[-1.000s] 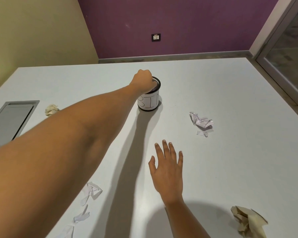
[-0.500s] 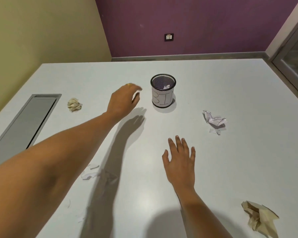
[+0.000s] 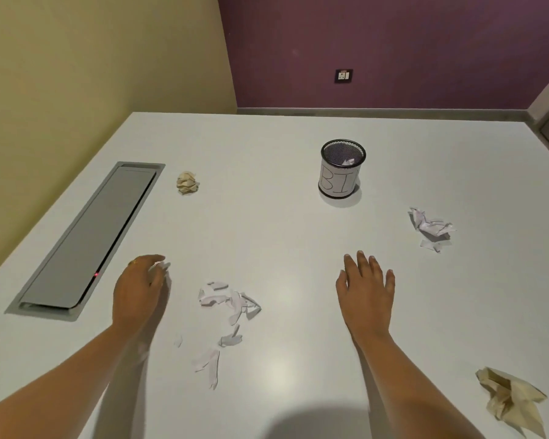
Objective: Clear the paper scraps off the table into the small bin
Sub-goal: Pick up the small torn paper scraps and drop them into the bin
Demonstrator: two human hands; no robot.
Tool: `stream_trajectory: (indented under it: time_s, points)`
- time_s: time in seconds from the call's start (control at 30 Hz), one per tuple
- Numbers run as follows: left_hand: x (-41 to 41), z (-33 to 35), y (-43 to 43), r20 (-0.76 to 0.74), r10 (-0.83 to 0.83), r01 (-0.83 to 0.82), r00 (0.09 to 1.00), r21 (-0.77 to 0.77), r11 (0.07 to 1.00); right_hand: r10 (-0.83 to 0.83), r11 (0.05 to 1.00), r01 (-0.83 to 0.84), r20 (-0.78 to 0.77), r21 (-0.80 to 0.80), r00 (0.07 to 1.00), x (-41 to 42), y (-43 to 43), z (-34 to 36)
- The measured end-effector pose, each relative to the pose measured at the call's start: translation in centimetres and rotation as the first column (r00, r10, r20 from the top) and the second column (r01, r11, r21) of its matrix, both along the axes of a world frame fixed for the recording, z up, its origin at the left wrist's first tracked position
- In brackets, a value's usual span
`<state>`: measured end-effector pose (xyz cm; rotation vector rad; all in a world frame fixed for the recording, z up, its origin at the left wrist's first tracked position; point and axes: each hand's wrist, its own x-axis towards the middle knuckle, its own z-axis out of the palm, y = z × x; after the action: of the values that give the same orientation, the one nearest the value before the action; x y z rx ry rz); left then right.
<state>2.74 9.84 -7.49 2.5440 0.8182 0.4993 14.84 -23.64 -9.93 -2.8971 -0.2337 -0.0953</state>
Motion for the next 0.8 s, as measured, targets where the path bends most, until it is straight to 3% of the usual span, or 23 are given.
stream_trajectory:
  time_s: [0.17, 0.3, 0.43, 0.8]
  points:
    - [-5.5, -0.8, 0.1, 0.104, 0.198, -0.183, 0.975, -0.139, 0.973, 0.145, 0.989, -0.144, 0.052, -0.032, 0.988, -2.4, 3.1, 1.9]
    - [-8.7, -1.3, -0.4, 0.125, 0.283, -0.263, 0.951, -0.154, 0.952, 0.254, 0.939, -0.220, -0.101, 0.264, 0.962, -4.7, 6.3, 2.2]
    - [-10.8, -1.8, -1.0, 0.111, 0.271, -0.258, 0.956, -0.117, 0.959, 0.341, 0.874, -0.228, -0.205, 0.430, 0.918, -6.7, 8.7, 2.3]
    - [-10.8, -2.4, -1.1, -0.039, 0.246, -0.244, 0.969, 0.043, 0.969, 0.357, 0.851, -0.175, -0.301, 0.495, 0.884, -8.0, 10.7, 2.7]
